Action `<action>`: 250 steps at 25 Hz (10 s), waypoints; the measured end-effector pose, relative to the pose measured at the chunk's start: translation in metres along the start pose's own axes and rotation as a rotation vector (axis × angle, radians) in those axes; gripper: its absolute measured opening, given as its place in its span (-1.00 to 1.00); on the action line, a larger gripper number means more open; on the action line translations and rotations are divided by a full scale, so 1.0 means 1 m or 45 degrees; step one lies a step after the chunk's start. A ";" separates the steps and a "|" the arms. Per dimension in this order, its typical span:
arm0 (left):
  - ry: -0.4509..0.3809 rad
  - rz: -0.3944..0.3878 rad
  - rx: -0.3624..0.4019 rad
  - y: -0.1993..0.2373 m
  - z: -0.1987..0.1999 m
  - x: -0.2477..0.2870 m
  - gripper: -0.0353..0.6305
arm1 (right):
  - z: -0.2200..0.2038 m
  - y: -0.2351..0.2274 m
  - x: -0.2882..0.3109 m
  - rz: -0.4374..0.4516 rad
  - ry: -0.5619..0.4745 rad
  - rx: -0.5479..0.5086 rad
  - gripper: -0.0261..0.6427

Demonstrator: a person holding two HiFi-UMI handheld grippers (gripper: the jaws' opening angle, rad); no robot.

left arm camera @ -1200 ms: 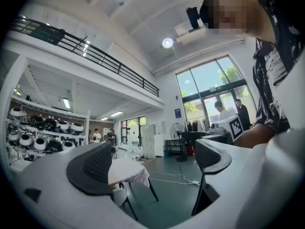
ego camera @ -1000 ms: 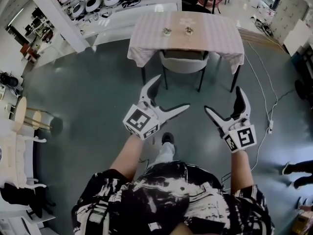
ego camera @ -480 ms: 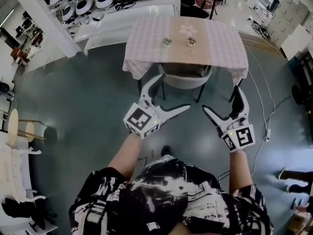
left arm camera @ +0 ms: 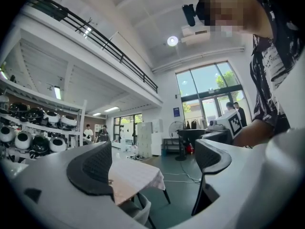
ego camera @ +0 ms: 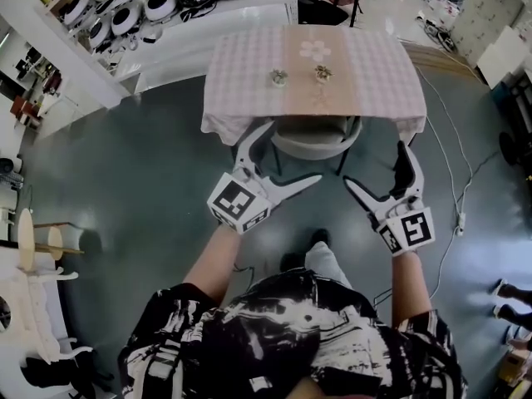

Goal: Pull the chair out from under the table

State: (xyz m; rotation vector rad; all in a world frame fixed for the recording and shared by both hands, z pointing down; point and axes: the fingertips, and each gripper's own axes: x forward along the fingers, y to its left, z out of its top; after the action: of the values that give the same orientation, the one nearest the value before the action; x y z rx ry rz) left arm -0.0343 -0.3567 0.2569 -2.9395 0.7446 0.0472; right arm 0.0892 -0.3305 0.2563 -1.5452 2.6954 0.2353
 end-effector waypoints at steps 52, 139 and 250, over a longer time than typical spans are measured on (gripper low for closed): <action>1.404 -0.686 0.702 0.106 -0.522 0.156 0.60 | -0.515 -0.051 0.171 1.111 1.221 -0.846 0.80; 1.522 -0.702 0.754 -0.113 -0.544 0.022 -0.73 | -0.540 0.105 -0.030 1.142 1.413 -1.106 -0.75; 0.154 0.147 0.082 -0.252 -0.003 -0.136 -0.73 | 0.010 0.184 -0.214 0.196 0.189 -0.051 -0.79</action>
State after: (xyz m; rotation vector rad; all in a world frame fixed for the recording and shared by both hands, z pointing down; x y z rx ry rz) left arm -0.0335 -0.0725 0.2918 -2.8559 0.9147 -0.1439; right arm 0.0394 -0.0546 0.2884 -1.4198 2.9463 0.1852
